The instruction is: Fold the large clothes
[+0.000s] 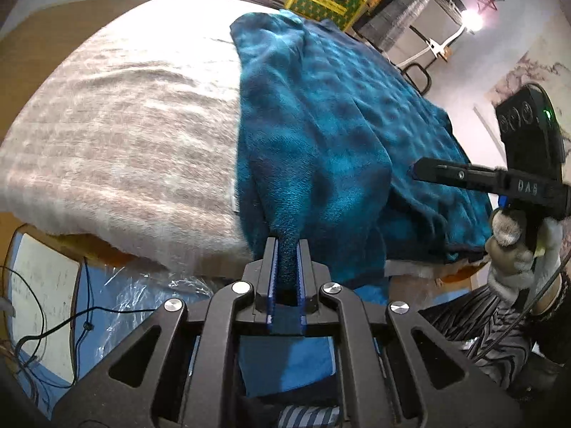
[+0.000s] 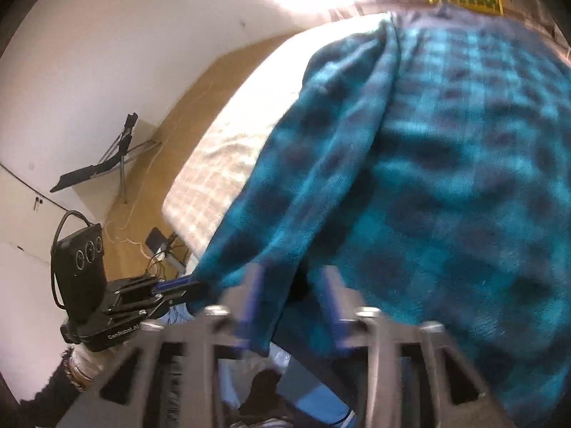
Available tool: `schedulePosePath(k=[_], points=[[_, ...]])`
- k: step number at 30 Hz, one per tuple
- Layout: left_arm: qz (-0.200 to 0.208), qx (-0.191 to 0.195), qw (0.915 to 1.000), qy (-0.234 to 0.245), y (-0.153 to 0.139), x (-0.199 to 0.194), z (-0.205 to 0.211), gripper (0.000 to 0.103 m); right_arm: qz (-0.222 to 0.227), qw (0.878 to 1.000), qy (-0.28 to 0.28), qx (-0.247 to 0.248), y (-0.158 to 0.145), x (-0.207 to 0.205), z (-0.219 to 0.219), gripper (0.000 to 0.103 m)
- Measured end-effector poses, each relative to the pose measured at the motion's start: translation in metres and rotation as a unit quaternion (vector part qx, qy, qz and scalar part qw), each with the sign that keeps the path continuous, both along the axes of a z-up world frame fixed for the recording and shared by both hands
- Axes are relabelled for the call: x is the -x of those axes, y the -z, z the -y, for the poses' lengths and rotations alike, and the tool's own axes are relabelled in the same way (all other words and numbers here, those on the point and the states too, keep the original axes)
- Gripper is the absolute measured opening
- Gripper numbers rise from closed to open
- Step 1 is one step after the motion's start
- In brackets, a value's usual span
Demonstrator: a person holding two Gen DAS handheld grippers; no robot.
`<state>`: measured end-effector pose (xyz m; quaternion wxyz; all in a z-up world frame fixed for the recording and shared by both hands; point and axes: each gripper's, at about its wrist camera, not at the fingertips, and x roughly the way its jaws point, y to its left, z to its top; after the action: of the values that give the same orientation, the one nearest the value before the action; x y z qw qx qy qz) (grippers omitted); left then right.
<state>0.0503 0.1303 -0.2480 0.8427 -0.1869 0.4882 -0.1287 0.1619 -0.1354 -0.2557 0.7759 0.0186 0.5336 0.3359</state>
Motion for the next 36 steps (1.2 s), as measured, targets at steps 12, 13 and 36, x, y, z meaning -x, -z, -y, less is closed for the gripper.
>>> schedulePosePath(k=[12, 13, 36], points=[[0.014, -0.010, 0.9997, -0.016, -0.008, -0.013, -0.008, 0.064, 0.041, 0.998, 0.036, 0.024, -0.026, 0.045, 0.091, 0.036], [0.004, -0.003, 0.9999, -0.016, -0.003, -0.017, -0.009, 0.064, 0.049, 0.997, 0.056, 0.025, -0.031, 0.048, 0.106, 0.042], [-0.003, 0.085, 0.9962, -0.019, -0.002, -0.022, -0.015, 0.010, -0.016, 0.954, 0.296, 0.045, -0.016, 0.091, 0.336, 0.001]])
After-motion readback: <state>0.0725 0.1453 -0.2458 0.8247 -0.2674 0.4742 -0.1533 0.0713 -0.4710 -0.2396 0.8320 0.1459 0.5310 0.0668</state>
